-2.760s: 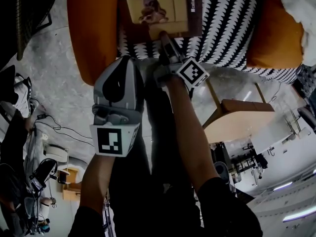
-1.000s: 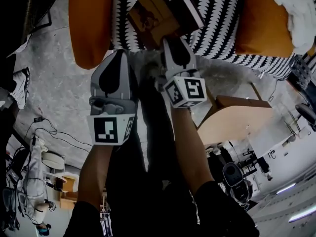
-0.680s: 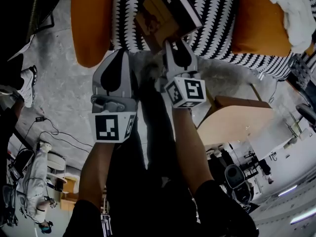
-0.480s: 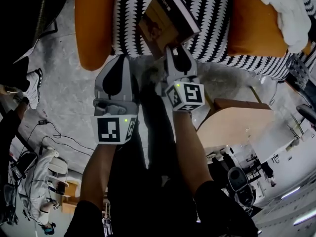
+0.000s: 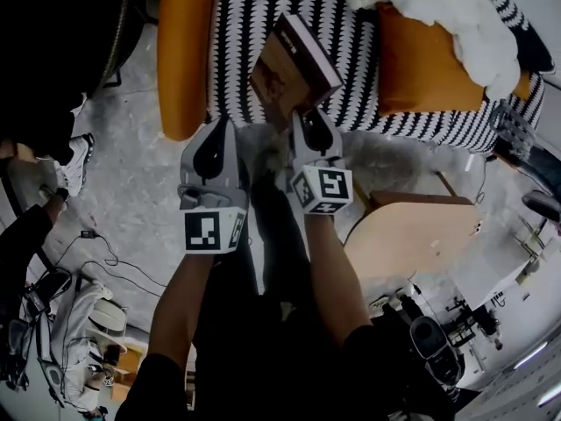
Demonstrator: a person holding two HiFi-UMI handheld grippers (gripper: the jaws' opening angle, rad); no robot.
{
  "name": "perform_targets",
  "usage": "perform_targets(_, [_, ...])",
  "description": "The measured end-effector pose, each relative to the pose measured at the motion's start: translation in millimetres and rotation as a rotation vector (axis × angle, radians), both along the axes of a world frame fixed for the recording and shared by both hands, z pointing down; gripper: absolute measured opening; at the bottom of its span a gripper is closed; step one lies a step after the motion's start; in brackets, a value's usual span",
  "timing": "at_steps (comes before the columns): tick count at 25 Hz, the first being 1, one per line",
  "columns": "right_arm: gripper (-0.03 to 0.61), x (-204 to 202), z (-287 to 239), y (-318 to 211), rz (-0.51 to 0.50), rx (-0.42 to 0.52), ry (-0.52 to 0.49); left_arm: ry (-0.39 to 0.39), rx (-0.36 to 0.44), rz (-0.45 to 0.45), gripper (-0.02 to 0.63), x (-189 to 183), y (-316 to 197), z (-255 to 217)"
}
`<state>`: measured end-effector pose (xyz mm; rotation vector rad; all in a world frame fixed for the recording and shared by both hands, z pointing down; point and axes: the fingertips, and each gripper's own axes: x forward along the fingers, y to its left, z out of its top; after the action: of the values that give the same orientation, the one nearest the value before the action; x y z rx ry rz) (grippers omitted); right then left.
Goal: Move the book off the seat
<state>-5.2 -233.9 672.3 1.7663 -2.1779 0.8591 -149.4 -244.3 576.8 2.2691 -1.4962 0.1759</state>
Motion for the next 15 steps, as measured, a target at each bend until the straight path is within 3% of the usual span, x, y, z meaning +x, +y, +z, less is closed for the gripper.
perform_targets(8, [0.143, 3.0, -102.0, 8.4, 0.006, 0.054, -0.006, -0.031, 0.041, -0.029, 0.006, 5.7, 7.3, -78.8])
perform_targets(15, [0.143, 10.6, -190.5, 7.8, -0.008, 0.167, 0.014, -0.038, 0.143, -0.028, 0.006, 7.5, 8.4, -153.1])
